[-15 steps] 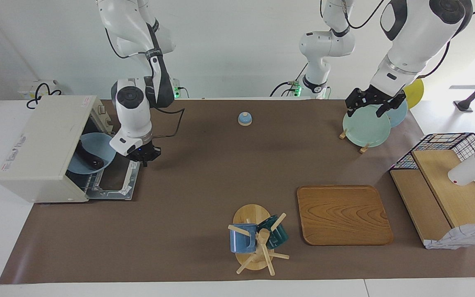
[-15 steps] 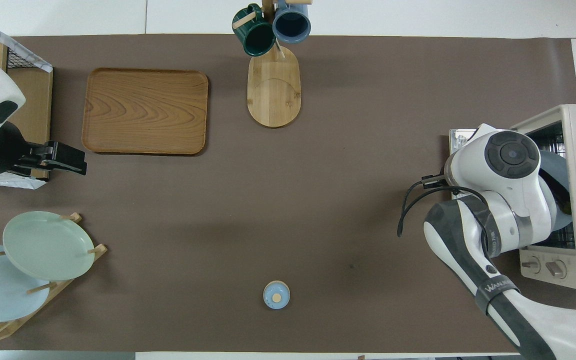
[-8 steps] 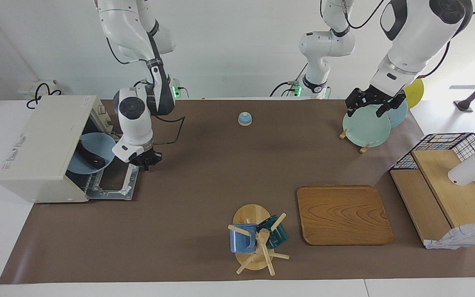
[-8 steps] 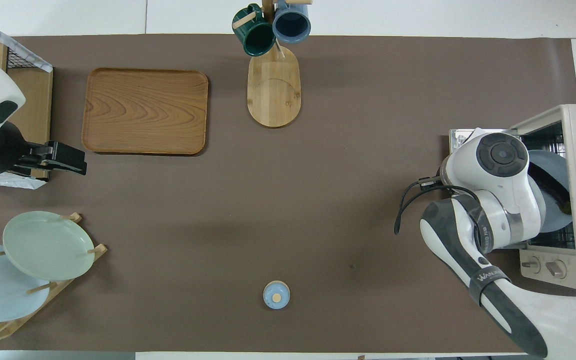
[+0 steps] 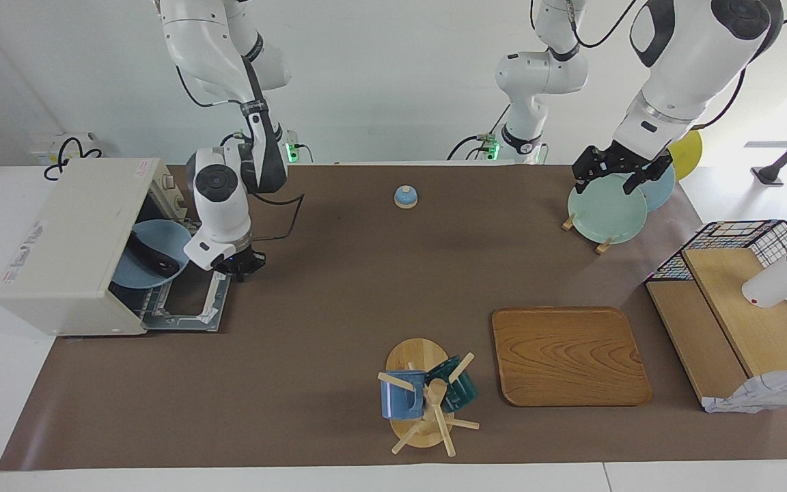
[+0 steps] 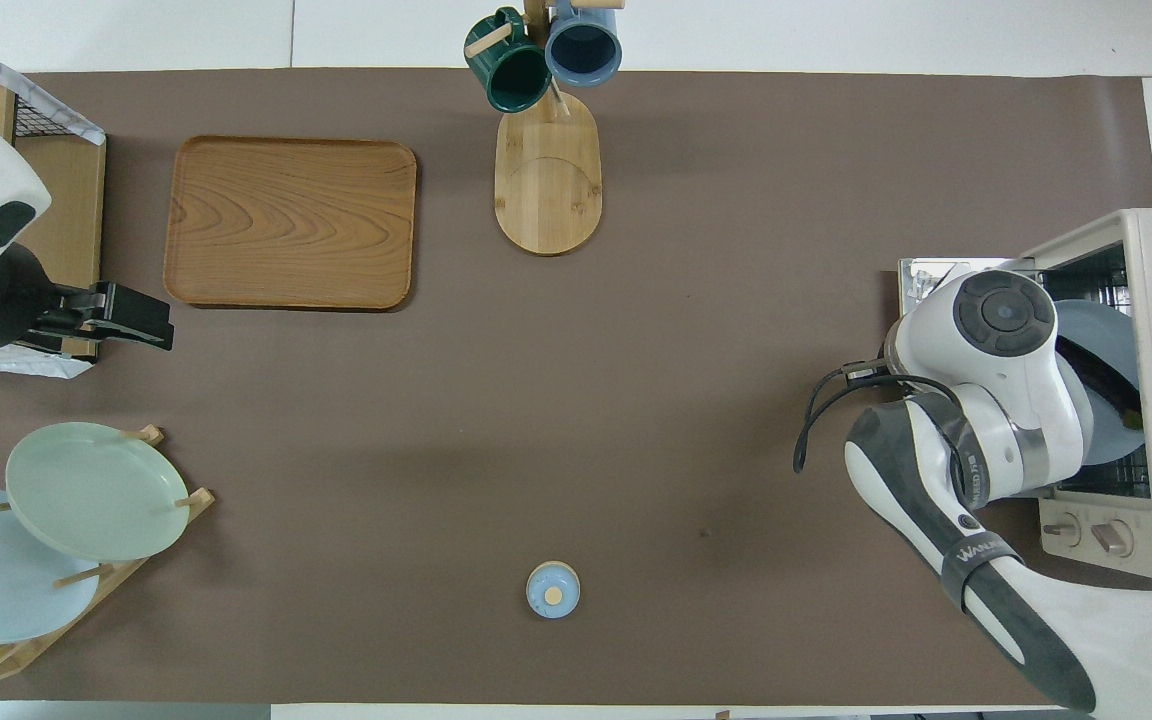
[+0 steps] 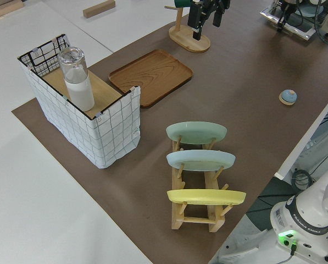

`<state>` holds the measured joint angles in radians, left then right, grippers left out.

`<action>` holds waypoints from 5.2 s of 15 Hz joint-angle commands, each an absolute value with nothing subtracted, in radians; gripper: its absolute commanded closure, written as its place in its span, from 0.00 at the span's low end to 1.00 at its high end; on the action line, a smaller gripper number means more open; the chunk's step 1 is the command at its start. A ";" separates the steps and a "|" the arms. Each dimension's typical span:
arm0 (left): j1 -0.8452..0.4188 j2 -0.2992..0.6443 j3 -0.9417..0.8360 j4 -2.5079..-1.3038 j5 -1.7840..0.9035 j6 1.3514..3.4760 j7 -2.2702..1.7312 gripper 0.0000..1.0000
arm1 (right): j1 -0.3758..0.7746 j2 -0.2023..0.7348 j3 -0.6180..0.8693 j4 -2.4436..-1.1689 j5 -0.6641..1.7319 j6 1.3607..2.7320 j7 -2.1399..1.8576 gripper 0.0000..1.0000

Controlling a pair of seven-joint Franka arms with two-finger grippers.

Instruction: Put eggplant into oven

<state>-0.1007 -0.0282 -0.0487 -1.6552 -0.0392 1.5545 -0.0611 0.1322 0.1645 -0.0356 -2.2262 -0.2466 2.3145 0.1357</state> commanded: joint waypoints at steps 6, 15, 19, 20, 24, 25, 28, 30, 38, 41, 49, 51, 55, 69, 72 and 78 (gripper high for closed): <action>-0.098 -0.041 -0.046 -1.660 -0.055 1.559 -0.066 0.00 | 0.127 0.163 -0.026 -2.154 -0.425 2.159 0.124 1.00; -0.098 -0.041 -0.046 -1.660 -0.055 1.557 -0.066 0.00 | 0.006 0.137 -0.026 -1.942 -0.417 1.930 -0.138 1.00; -0.098 -0.041 -0.046 -1.660 -0.055 1.557 -0.066 0.00 | -0.011 0.111 -0.028 -1.944 -0.417 1.899 -0.143 1.00; -0.098 -0.041 -0.046 -1.660 -0.055 1.559 -0.066 0.00 | -0.012 0.103 -0.028 -1.942 -0.416 1.888 -0.143 1.00; -0.098 -0.041 -0.046 -1.660 -0.055 1.557 -0.066 0.00 | -0.021 0.095 -0.034 -1.937 -0.416 1.850 -0.164 1.00; -0.098 -0.041 -0.046 -1.660 -0.055 1.557 -0.066 0.00 | -0.023 0.089 -0.034 -1.930 -0.416 1.835 -0.164 1.00; -0.098 -0.041 -0.046 -1.660 -0.055 1.557 -0.066 0.00 | -0.018 0.060 -0.028 -1.840 -0.416 1.694 -0.173 1.00; -0.098 -0.041 -0.046 -1.660 -0.055 1.557 -0.066 0.00 | -0.015 0.060 -0.026 -1.796 -0.410 1.666 -0.190 1.00; -0.098 -0.041 -0.046 -1.660 -0.055 1.557 -0.066 0.00 | -0.017 0.063 -0.026 -1.792 -0.049 1.713 -0.189 0.17; -0.098 -0.041 -0.046 -1.660 -0.055 1.559 -0.066 0.00 | -0.021 0.061 -0.029 -1.790 -0.048 1.701 -0.180 0.00; -0.098 -0.041 -0.046 -1.660 -0.055 1.557 -0.066 0.00 | 0.012 0.020 -0.069 -1.818 -0.048 1.706 -0.181 0.00; -0.098 -0.041 -0.046 -1.660 -0.055 1.557 -0.066 0.00 | 0.023 -0.006 -0.081 -1.845 -0.049 1.707 -0.179 0.00; -0.098 -0.041 -0.046 -1.660 -0.055 1.557 -0.066 0.00 | 0.031 -0.015 -0.083 -1.844 -0.058 1.732 -0.135 0.00; -0.098 -0.041 -0.046 -1.660 -0.055 1.559 -0.066 0.00 | 0.031 -0.098 -0.118 -1.694 -0.049 1.502 -0.141 0.00; -0.098 -0.041 -0.046 -1.660 -0.055 1.557 -0.066 0.00 | 0.031 -0.107 -0.118 -1.694 -0.048 1.496 -0.141 0.00; -0.098 -0.041 -0.046 -1.660 -0.055 1.557 -0.066 0.00 | 0.043 -0.109 -0.113 -1.701 -0.048 1.506 -0.133 0.00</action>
